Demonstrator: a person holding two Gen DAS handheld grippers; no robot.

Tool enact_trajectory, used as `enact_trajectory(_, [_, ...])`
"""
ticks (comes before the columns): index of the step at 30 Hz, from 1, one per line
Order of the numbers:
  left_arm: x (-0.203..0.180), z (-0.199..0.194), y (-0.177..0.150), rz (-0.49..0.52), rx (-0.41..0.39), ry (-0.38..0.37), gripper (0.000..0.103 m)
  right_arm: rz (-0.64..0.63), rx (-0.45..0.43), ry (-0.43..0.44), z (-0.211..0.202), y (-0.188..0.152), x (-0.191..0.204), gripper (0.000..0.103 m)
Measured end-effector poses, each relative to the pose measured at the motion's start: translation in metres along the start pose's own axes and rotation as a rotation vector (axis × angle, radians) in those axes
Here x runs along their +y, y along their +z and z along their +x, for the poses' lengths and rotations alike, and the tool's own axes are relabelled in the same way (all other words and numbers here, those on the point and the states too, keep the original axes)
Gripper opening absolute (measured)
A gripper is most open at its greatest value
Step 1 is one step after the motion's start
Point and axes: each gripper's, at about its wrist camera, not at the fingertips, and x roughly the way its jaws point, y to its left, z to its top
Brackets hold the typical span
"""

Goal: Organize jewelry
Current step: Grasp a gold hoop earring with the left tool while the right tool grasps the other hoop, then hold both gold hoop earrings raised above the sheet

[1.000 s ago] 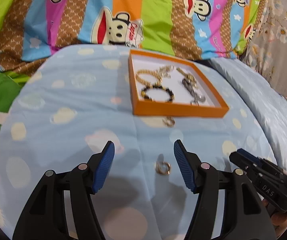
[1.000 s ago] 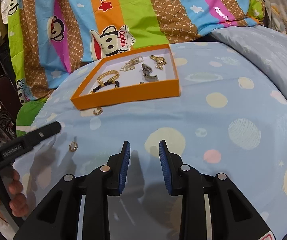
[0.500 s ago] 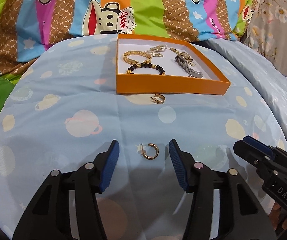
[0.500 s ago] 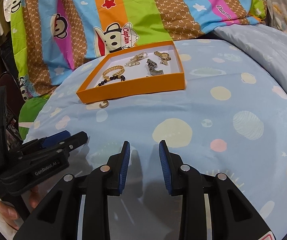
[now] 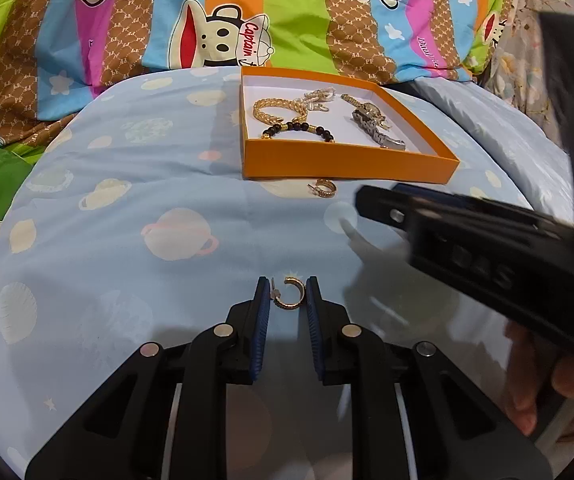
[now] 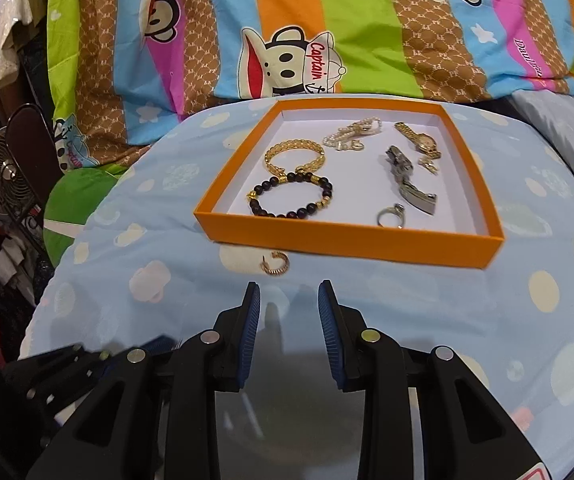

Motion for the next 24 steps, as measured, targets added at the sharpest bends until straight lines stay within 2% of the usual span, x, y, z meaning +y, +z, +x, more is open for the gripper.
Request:
enact_trajectory(10, [0.003,-0.003,-0.003,-0.006,0.001,-0.015,0.018,-0.017,0.036,-0.023,0.032,0.011,0.012,0.030])
enact_trajectory(12, [0.003,-0.003,-0.002,-0.007,0.001,-0.016,0.018,-0.027,0.034,-0.036,0.034,0.011,0.014,0.027])
enact_trajectory(15, [0.003,-0.002,-0.002,-0.006,0.001,-0.014,0.018,-0.039,0.036,-0.048,0.035,0.011,0.016,0.016])
enact_trajectory(24, [0.002,-0.001,-0.002,0.003,0.000,-0.008,0.018,0.005,0.015,-0.043,0.018,-0.004,0.004,0.016])
